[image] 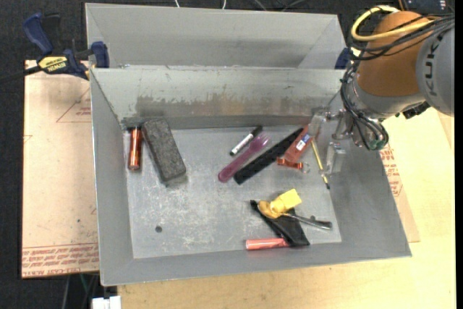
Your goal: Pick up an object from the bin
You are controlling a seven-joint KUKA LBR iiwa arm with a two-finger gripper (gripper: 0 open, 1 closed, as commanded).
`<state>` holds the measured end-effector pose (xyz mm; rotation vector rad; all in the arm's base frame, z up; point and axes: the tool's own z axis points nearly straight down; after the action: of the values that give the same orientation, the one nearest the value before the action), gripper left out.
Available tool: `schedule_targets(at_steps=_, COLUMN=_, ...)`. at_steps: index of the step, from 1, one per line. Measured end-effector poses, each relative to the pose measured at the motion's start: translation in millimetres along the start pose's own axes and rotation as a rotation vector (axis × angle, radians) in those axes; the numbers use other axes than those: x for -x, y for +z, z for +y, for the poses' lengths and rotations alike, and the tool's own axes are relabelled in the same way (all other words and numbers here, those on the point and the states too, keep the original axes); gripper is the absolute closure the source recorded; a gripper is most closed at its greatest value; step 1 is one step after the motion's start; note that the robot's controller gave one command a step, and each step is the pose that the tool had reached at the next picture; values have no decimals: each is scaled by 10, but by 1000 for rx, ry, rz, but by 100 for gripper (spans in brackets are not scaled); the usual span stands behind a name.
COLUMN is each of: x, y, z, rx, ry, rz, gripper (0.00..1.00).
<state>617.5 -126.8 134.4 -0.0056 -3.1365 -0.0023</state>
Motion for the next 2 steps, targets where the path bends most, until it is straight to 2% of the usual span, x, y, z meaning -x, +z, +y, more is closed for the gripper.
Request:
schedule_targets(at_steps=1, x=21, y=-45, z=6, rx=-1, ry=-3, rz=-7, gripper=0)
schedule_targets(at_steps=2, x=249, y=641, z=292, rx=0, ry=-29, rz=-7, gripper=0)
